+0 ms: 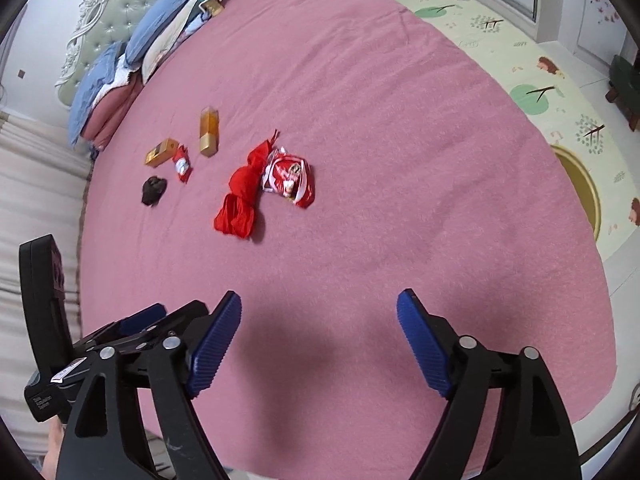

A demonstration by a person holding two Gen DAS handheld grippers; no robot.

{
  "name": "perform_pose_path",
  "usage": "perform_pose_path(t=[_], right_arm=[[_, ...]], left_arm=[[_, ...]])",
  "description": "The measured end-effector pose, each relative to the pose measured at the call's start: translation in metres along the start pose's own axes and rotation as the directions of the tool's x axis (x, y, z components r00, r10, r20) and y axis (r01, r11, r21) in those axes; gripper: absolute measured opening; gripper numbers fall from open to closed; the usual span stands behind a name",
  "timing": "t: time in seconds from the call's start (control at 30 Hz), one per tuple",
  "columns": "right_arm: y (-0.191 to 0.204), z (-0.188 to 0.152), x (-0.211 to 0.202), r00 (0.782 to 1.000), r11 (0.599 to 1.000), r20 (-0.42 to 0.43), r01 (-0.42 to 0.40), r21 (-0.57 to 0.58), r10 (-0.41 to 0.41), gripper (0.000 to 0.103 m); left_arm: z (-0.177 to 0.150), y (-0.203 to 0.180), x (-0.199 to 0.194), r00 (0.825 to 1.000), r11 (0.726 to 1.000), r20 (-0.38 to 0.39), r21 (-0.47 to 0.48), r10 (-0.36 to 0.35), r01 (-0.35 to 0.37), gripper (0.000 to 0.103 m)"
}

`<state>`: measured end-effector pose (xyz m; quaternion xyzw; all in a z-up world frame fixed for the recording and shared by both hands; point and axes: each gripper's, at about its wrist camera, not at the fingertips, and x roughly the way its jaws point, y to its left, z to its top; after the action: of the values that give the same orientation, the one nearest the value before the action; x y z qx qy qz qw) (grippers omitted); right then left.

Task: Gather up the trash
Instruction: 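Move both tools back over the bed toward the red sock and snack bag, then grasp the red sock with the left tool while the right tool grasps the red-white snack bag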

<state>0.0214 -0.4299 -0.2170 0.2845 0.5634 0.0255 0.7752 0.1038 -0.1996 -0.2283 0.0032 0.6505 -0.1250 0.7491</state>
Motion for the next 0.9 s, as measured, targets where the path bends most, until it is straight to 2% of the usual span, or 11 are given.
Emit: perform_pose_path(t=[0.17,0.37,0.57,0.73,0.9], right_arm=[[0.013,0.017,0.014,1.0,1.0,0.019,0.019,-0.024,-0.019,0.08],[0.02,0.047,0.041,0.999,0.997,-0.002,0.032,-0.069,-0.032,0.08],[0.02,0.073,0.072,0.998,0.995,-0.045,0.043,-0.087,-0.047,0.079],[0.018,0.093,0.102,0.995,0.994,-0.089,0.045,-0.099,-0.054,0.079],[0.022,0.11,0.132,0.99,0.993,-0.136,0.028,-0.117,-0.044,0.078]], left_arm=[[0.023,0.013,0.009,1.0,1.0,0.02,0.004,0.018,-0.018,0.095],[0.05,0.017,0.023,0.999,1.0,0.039,-0.003,0.014,-0.013,0.095],[0.077,0.018,0.053,1.0,1.0,0.016,0.013,0.021,-0.021,0.095],[0.101,0.019,0.087,0.998,0.996,-0.018,0.06,0.061,-0.059,0.095],[0.116,0.025,0.111,0.997,0.997,-0.049,0.056,0.062,-0.059,0.095]])
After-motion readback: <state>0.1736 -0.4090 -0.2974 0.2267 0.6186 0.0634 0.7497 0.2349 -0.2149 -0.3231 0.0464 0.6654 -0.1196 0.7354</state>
